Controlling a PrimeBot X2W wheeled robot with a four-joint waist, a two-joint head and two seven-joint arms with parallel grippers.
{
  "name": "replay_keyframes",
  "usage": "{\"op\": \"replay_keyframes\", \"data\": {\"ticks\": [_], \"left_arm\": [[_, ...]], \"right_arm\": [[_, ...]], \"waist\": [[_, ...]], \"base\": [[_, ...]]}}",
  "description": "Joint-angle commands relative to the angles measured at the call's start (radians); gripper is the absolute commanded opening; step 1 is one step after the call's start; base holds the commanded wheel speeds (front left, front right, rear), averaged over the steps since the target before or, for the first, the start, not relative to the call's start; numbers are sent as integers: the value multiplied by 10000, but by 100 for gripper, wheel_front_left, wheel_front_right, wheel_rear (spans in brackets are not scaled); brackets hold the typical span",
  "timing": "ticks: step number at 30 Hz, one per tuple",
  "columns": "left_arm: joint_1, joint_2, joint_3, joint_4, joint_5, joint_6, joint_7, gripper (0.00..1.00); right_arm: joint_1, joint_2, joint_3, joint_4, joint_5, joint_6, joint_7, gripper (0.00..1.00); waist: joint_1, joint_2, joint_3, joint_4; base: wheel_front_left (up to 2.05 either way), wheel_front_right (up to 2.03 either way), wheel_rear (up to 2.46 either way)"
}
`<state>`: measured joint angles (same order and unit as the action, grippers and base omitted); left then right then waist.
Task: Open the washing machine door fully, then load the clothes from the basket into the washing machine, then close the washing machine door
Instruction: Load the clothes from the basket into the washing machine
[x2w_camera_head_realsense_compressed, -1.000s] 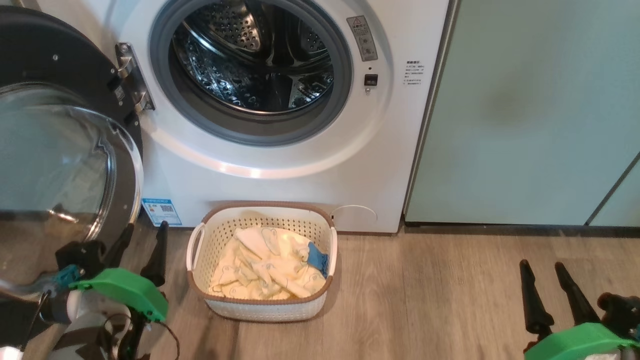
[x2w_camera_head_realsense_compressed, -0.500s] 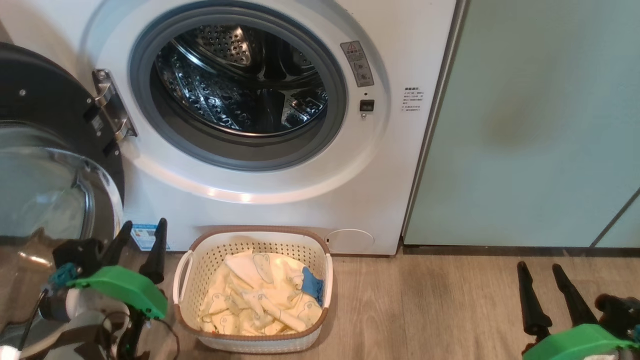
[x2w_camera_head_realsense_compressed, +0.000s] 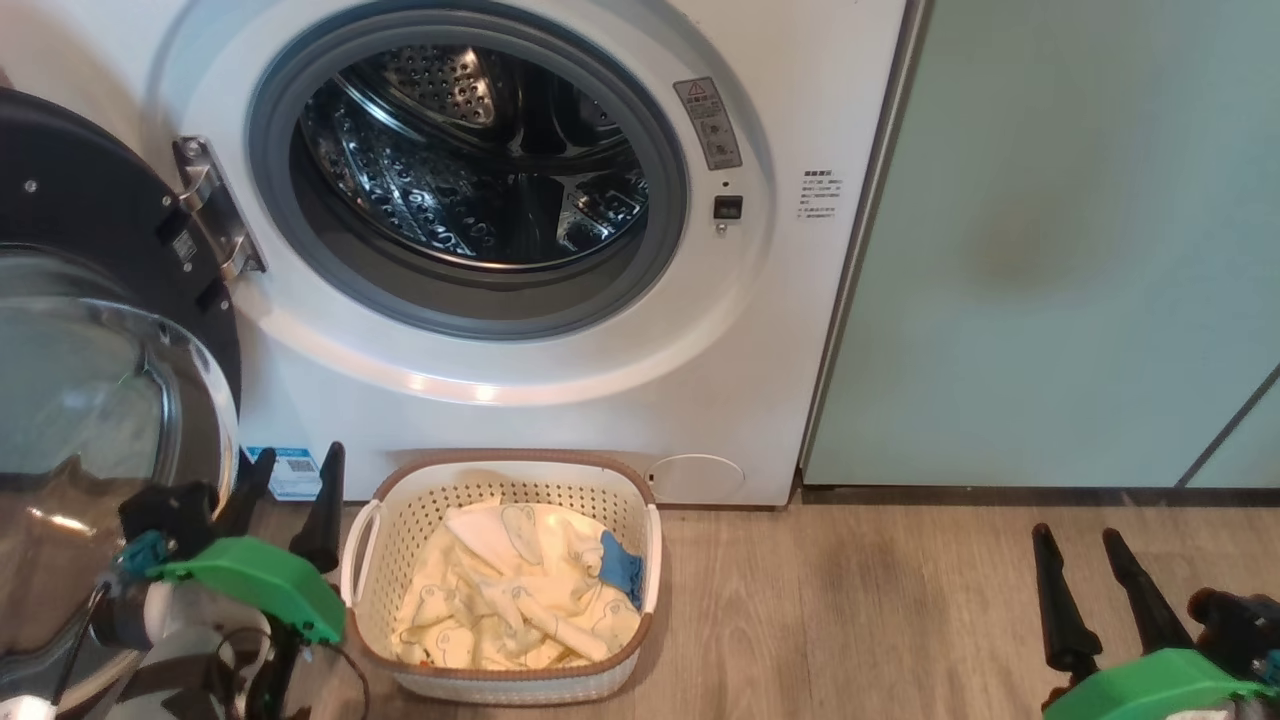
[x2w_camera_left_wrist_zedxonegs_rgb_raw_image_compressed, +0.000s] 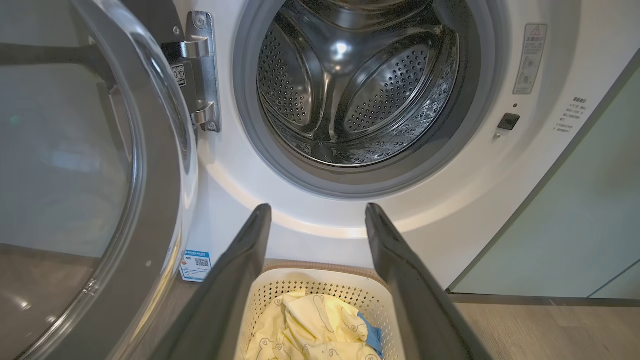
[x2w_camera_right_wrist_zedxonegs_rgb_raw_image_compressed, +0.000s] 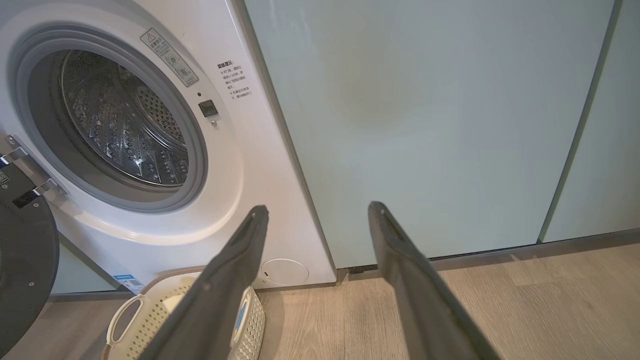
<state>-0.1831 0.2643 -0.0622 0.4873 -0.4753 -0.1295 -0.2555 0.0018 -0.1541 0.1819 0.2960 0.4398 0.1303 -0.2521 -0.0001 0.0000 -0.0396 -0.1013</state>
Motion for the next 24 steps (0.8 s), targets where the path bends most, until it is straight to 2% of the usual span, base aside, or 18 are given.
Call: {"op": "replay_keyframes", "data": {"ticks": [1, 8, 16, 21, 24], "left_arm": [[-342, 261, 449, -236, 78, -11, -63, 100], [-245, 157, 305, 103, -12, -12, -63, 100], [-168, -217, -82, 1283, 23, -12, -63, 100], [-481, -403, -344, 2137, -223, -12, -63, 100], [-939, -448, -842, 2871, -738, -12, -63, 100]], "right_arm": [[-347, -145, 156, -317, 27, 4, -97, 100], [-449, -166, 269, -319, 19, 4, -97, 100], [-599, -266, 612, -414, 70, 4, -97, 100], [-805, -273, 664, -508, 67, 4, -97, 100], [-1069, -228, 788, -660, 83, 4, -97, 100]], "waist": [[1, 0, 7, -13], [1, 0, 158, -247], [1, 0, 589, -824], [1, 0, 1162, -1225], [1, 0, 1767, -1526]], "base": [[0, 0, 0], [0, 0, 0], [0, 0, 0], [0, 0, 0], [0, 0, 0]]}}
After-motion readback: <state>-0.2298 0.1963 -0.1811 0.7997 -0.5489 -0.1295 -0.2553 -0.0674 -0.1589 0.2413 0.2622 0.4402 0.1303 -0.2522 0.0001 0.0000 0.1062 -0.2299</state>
